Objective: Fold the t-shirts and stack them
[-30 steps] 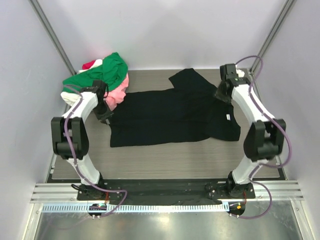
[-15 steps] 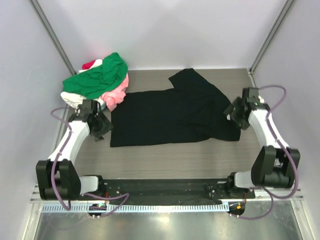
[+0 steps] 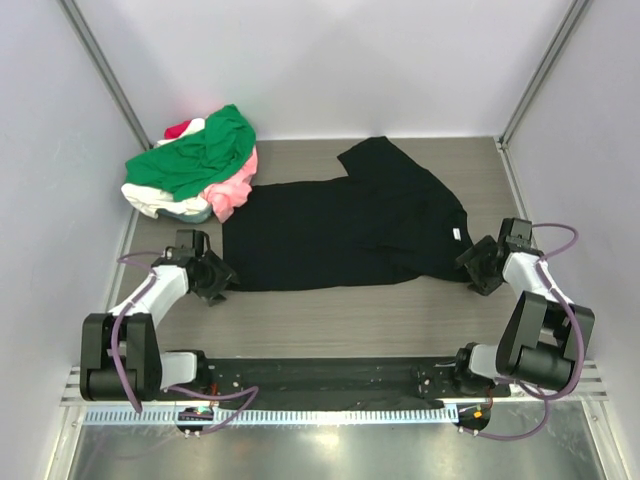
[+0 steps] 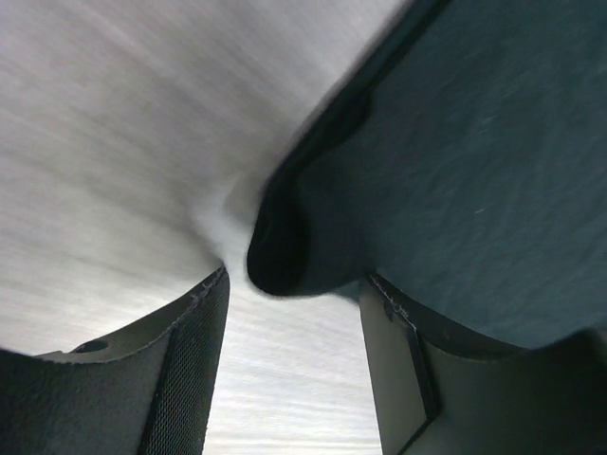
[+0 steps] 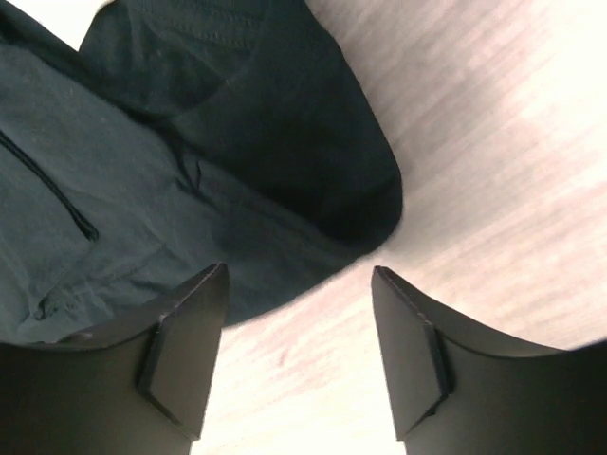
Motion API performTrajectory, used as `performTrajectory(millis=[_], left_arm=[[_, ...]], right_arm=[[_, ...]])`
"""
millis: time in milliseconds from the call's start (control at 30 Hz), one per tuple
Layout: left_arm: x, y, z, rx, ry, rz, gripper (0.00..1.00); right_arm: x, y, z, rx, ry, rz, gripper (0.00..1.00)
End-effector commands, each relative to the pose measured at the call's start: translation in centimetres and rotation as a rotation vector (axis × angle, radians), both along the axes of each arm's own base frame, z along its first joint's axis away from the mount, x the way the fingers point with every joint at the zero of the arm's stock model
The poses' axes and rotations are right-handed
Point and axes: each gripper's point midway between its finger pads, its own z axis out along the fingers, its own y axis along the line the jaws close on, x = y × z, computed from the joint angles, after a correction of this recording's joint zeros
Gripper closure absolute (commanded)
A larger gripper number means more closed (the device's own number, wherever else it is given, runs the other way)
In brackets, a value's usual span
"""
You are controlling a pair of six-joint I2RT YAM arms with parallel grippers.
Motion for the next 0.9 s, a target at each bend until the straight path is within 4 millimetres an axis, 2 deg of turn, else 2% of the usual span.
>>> performTrajectory(millis=[0,100,233,300,333,367,400,433,467,500,533,567,600,633,667,700,733,767,800,867], left_arm=[[1.6,-0.2,-0.7,-0.017,-0.061,0.016,0.42],[1.7,-0.1,-1.5,-0.016,-0.052,0.023,0.45],[2.5,-0.3,-2.2,-0.027,-0.038,0.030,0.58],[3.1,-0.4,-2.5,-0.035,-0.033,0.033,0.72],[4.2,-0.5,-1.9,-0.038,-0.052,0.035,0.78],[4.7,-0.6,-1.5,-0.048,-0.060,0.029,0.90],[5.2,-0.7,-1.0,-0.053,-0.064,0.026,0.96],[6.8,-0.9,0.5,-0.060,-0.101,0.021,1.00],[6.6,-0.9,1.2,-0.058,-0.082,0.017,1.00],[7.1,-0.6,2.7,-0.043,-0.109,0.017,1.00],[7.2,-0.4,3.8,-0.029,-0.120,0.019,1.00],[8.0,-0.1,5.7,-0.016,-0.162,0.022,1.00],[7.4,0.3,6.2,0.007,-0.149,0.032,1.00],[7.3,0.4,7.7,0.013,-0.189,0.038,1.00],[7.0,0.6,8.1,0.019,-0.195,0.041,1.00],[6.0,0.6,7.7,0.021,-0.171,0.041,1.00],[5.4,0.4,8.3,0.008,-0.190,0.044,1.00],[4.7,0.3,8.0,0.001,-0.179,0.043,1.00],[3.2,0.1,6.7,-0.009,-0.143,0.046,1.00],[1.5,-0.3,6.2,-0.041,-0.133,0.057,1.00]], right_arm=[[2.0,-0.6,-0.3,-0.002,-0.070,0.015,0.34],[2.6,-1.2,-0.9,-0.014,-0.060,0.013,0.45],[3.5,-2.4,-0.9,-0.054,-0.055,0.004,0.62],[4.4,-3.3,-0.3,-0.083,-0.063,-0.010,0.74],[4.6,-3.6,0.0,-0.089,-0.062,-0.027,0.80],[5.0,-3.8,0.5,-0.094,-0.073,-0.033,0.84],[6.3,-4.1,2.2,-0.104,-0.119,-0.033,0.89],[6.5,-4.0,3.0,-0.099,-0.115,-0.030,0.92],[6.8,-4.2,4.0,-0.109,-0.117,-0.025,0.96],[8.1,-5.0,6.7,-0.146,-0.162,-0.029,0.98],[7.3,-5.6,7.4,-0.177,-0.127,-0.041,0.98],[7.0,-6.4,8.3,-0.221,-0.113,-0.054,0.98],[7.0,-6.9,9.5,-0.247,-0.117,-0.065,0.98],[6.0,-7.2,10.0,-0.263,-0.102,-0.082,0.98],[5.5,-7.1,10.1,-0.260,-0.101,-0.090,0.98],[4.5,-7.0,9.4,-0.246,-0.084,-0.109,0.98],[3.9,-6.7,9.5,-0.238,-0.096,-0.112,0.98],[3.4,-6.5,9.2,-0.233,-0.093,-0.118,0.98],[2.1,-6.1,7.8,-0.218,-0.059,-0.128,0.96],[0.0,-5.3,6.1,-0.187,-0.028,-0.145,0.91]])
